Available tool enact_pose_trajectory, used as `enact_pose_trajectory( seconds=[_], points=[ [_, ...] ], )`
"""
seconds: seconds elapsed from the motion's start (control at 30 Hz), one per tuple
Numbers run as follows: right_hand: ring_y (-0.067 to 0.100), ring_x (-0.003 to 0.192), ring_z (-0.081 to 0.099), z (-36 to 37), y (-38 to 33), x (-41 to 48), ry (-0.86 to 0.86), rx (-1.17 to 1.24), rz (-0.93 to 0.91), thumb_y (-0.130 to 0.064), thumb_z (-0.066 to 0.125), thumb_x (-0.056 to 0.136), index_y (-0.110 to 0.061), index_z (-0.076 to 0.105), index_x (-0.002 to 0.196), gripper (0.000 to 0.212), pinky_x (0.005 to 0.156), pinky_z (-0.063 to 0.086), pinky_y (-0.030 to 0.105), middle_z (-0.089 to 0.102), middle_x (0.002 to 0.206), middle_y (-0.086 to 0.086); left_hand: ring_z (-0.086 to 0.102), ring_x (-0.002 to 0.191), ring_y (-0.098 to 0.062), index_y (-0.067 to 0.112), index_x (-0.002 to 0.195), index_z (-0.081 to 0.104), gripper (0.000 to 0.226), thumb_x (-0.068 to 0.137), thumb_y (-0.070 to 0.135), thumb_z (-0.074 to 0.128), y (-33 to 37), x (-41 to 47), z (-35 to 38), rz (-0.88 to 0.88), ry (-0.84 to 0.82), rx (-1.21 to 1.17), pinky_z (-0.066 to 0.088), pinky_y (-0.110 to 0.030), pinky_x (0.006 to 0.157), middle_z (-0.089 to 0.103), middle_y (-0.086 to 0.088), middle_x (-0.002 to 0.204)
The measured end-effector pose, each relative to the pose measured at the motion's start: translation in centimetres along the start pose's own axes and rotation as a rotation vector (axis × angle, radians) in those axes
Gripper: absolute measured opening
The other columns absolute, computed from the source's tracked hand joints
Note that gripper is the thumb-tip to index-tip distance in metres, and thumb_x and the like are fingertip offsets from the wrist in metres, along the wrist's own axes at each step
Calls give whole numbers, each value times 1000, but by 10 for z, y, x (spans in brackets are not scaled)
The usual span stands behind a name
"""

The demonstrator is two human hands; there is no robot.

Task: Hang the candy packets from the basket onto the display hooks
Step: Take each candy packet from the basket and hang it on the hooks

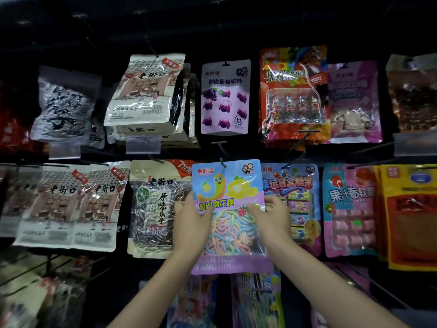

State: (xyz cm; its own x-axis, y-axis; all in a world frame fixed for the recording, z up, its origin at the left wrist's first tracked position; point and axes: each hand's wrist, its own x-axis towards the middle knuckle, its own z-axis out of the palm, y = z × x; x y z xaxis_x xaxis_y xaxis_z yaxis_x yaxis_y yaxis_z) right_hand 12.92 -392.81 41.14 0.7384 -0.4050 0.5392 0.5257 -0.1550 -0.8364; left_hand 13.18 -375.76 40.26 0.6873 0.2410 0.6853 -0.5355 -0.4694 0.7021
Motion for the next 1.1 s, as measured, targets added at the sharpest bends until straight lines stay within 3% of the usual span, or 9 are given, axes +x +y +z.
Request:
enact_pose_trajectory(
  seconds=[0.1, 0.17, 0.27, 0.47, 0.6, 0.73, 0.83, 0.97, 1.1],
  points=[
    [24, 76, 71, 13, 13, 19, 84, -200, -48, -27, 72, 97, -22, 62, 107, 15, 65, 61, 45, 68, 97, 1, 51, 76, -1, 26, 121, 60, 23, 99, 23, 64, -6, 22, 21, -77, -2, 55, 45, -27, 63, 51, -6, 122],
    [27, 86, 70, 20, 21, 30, 106, -358, -65, -33, 70, 98, -24, 64, 116, 21, 69, 56, 37, 68, 109, 2, 60, 75, -14, 25, 116, 60, 25, 92, 22, 63, -7, 35, 34, -133, -12, 44, 48, -31, 61, 57, -6, 118],
    [28, 97, 68, 30, 33, 50, 132, -527, -88, -33, 61, 103, -23, 67, 126, 26, 79, 58, 41, 65, 122, 3, 69, 78, -31, 27, 121, 58, 46, 75, 32, 55, -16, 53, 51, -179, 0, -8, 55, -39, 62, 66, -8, 107],
    [22, 67, 60, 39, 45, 78, 124, -626, -107, -31, 49, 110, -11, 75, 97, 35, 59, 43, 31, 70, 84, 5, 69, 81, -27, 36, 124, 60, 38, 86, 32, 58, -28, 77, 70, -244, 10, -136, 49, -30, 63, 67, -6, 109],
    [22, 71, 60, 34, 45, 95, 132, -644, -141, -32, 59, 105, -13, 70, 92, 26, 61, 42, 31, 66, 77, -1, 67, 85, -20, 33, 130, 59, 37, 95, 38, 66, -38, 95, 82, -264, 10, -142, 46, -27, 60, 64, -6, 117],
    [27, 79, 65, 37, 49, 102, 151, -735, -233, -34, 61, 103, -17, 61, 86, 25, 69, 55, 41, 65, 79, 1, 61, 101, -33, 29, 128, 55, 40, 95, 49, 66, -43, 104, 95, -290, 9, -90, 49, -38, 84, 47, -8, 120],
    [32, 86, 68, 36, 43, 108, 126, -888, -246, -28, 61, 103, -13, 64, 89, 21, 68, 50, 37, 69, 88, 7, 56, 113, -38, 31, 133, 51, 43, 94, 46, 62, -45, 107, 104, -310, 3, -32, 49, -48, 103, 40, -6, 118],
    [34, 89, 70, 37, 38, 114, 98, -1094, -263, -12, 58, 101, -13, 56, 82, 19, 63, 44, 35, 69, 90, 11, 48, 129, -40, 30, 160, 22, 79, 91, 42, 61, -50, 106, 113, -338, -69, 56, 45, -54, 110, 33, -9, 143],
    [33, 90, 71, 39, 34, 115, 44, -1228, -289, -4, 57, 98, -13, 54, 79, 21, 63, 43, 35, 66, 87, 9, 42, 140, -42, 29, 164, 5, 94, 93, 51, 61, -50, 102, 115, -308, -108, 118, 43, -55, 113, 24, -11, 159]
  ],
)
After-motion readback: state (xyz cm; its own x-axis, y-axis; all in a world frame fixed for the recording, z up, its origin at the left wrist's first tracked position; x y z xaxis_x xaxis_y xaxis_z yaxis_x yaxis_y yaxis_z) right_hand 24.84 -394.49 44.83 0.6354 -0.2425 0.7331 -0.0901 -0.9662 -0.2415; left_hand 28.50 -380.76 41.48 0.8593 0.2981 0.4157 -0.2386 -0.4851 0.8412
